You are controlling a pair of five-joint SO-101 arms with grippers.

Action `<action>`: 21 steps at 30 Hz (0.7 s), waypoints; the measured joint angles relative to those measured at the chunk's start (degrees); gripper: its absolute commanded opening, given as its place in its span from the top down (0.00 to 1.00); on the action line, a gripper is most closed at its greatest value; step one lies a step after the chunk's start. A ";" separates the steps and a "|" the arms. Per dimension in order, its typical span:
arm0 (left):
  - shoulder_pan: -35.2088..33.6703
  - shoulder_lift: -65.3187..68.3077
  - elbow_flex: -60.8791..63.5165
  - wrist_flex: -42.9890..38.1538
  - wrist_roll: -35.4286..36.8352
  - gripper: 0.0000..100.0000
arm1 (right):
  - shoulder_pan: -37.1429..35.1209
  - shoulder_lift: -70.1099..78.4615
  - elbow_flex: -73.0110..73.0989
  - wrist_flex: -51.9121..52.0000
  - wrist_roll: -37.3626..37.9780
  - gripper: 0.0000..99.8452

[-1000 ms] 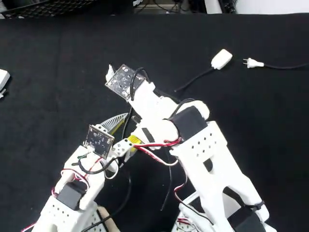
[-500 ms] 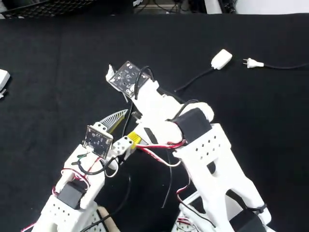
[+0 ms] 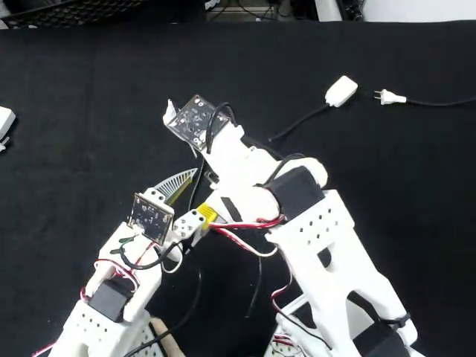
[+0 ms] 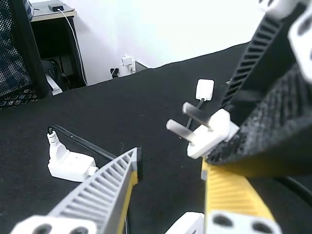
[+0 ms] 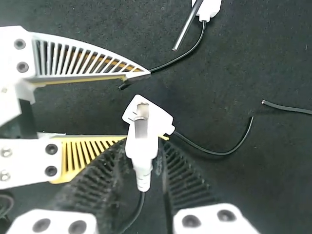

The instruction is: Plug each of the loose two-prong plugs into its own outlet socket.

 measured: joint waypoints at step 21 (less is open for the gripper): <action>-9.05 -0.44 0.00 -0.26 0.00 0.78 | -0.09 1.05 -2.81 6.42 1.58 0.99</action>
